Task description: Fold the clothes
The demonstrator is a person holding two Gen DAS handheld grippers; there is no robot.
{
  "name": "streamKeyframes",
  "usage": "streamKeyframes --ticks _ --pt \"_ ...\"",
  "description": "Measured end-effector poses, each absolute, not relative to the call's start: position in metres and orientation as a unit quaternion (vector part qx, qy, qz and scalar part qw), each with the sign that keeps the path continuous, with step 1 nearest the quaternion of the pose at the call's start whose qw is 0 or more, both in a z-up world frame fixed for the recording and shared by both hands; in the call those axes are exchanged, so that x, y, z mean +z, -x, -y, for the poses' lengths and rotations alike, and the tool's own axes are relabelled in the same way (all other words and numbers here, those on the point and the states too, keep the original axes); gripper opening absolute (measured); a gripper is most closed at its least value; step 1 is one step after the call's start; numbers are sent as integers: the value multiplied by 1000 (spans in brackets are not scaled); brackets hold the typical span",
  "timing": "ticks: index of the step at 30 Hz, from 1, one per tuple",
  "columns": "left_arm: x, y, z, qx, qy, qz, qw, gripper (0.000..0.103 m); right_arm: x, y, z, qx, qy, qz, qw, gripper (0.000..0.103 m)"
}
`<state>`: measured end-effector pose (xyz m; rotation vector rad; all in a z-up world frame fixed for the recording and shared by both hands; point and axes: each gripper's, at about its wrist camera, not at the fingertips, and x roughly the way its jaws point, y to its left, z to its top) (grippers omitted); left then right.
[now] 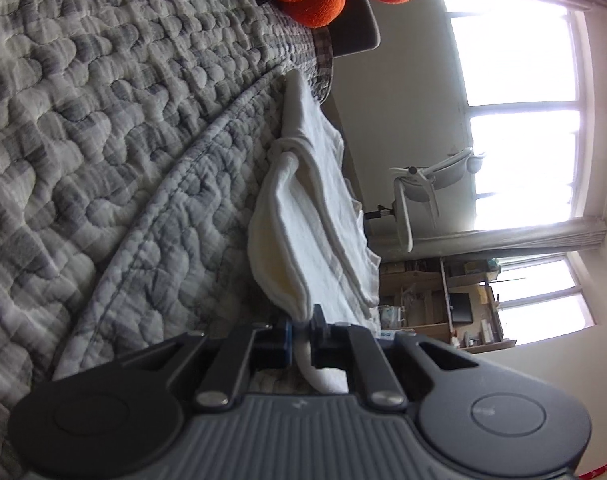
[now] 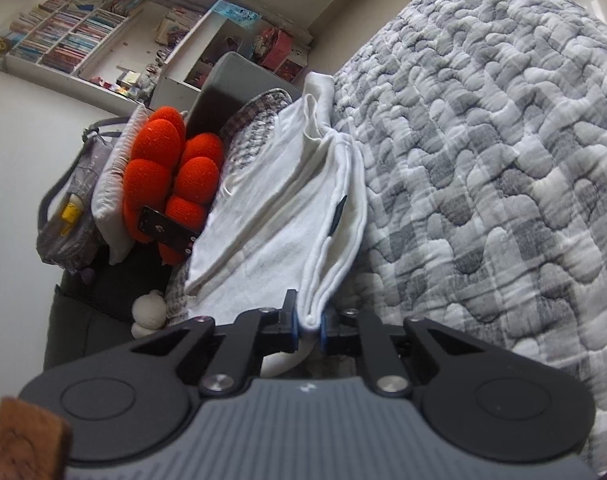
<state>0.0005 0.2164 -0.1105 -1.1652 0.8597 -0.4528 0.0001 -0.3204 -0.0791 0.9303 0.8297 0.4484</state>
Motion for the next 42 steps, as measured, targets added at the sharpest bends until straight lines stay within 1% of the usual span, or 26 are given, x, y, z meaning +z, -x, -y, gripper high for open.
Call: streamKeyframes --ticks 4,8,13,22,31,33,34,35,36,37,38,39,40,42 --pt "-89 -9 -219 -224 548 -347 728 7 -57 -11 323 227 -460 -338 789 12" --pt "-64 -33 -216 -233 556 -304 738 7 -33 -34 320 234 -465 -298 800 12" --pt "-52 -73 -212 -219 563 -272 749 7 -20 -80 312 216 -470 -275 811 12" --pt "-63 -151 -200 -167 532 -263 787 8 -40 -153 305 186 -466 -278 819 12" --pt "-93 -193 -190 -119 488 -289 815 8 -84 -180 310 156 -473 -304 812 14" --pt "-93 -195 -188 -114 478 -290 821 13 -87 -180 312 159 -483 -300 807 15" --pt "-90 -195 -187 -113 469 -288 827 22 -87 -179 313 160 -484 -298 807 15" --pt "-85 -194 -185 -112 456 -284 836 36 -85 -178 313 162 -480 -296 810 16" --pt "-81 -192 -183 -111 443 -280 844 42 -81 -176 313 164 -472 -294 815 17" --pt "-76 -190 -182 -110 430 -275 853 51 -78 -174 313 164 -464 -290 821 20" --pt "-71 -189 -180 -109 417 -271 861 52 -74 -173 312 164 -456 -285 827 27" --pt "-66 -187 -178 -108 404 -267 868 53 -71 -172 312 164 -452 -281 831 31" --pt "-62 -185 -176 -108 390 -262 876 53 -68 -171 311 162 -450 -276 834 37" --pt "-52 -182 -173 -106 363 -253 890 53 -63 -171 310 159 -445 -269 839 37"
